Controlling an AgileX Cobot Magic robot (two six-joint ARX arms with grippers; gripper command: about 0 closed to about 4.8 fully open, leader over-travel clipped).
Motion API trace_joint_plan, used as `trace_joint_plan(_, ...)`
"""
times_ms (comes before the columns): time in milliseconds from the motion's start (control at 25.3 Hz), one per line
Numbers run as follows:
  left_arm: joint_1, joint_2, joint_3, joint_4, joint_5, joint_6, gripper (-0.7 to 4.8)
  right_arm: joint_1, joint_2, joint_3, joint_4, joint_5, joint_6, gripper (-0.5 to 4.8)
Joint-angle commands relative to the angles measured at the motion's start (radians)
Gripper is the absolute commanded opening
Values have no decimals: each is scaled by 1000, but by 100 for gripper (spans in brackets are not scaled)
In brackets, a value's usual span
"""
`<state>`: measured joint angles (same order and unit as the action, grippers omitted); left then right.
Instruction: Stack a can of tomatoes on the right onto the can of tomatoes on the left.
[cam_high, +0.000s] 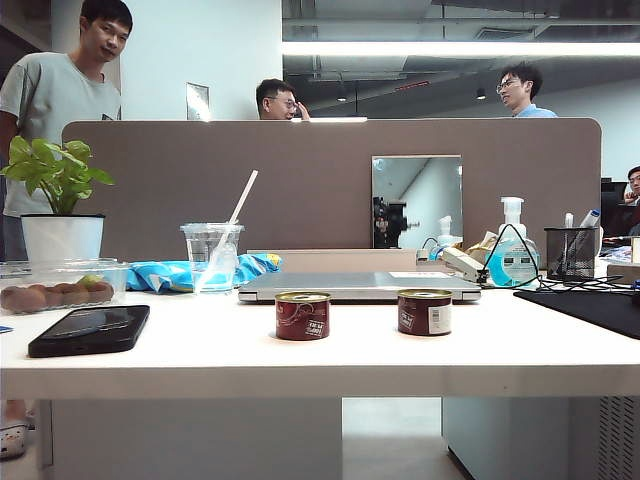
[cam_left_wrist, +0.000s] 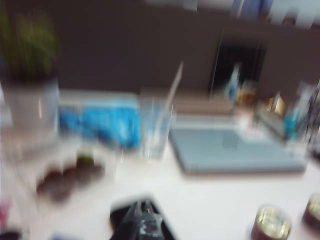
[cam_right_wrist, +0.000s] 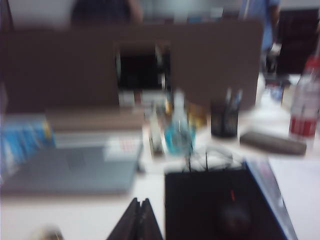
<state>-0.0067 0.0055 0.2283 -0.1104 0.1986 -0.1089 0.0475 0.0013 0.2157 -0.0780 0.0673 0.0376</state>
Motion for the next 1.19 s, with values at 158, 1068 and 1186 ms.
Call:
trace_joint_plan(158,-2,114,219,-306,216,-43,-4,2,71,308,-330,-81,55,-9)
trace_joint_plan(1068,-206,404,248,-233,366,115,-4,373,1456,862,-345,-196,-323,303)
trace_joint_plan(1186,-206,402,248,-233,372,108,-4,373,1549,882,-287,-148,-323,439)
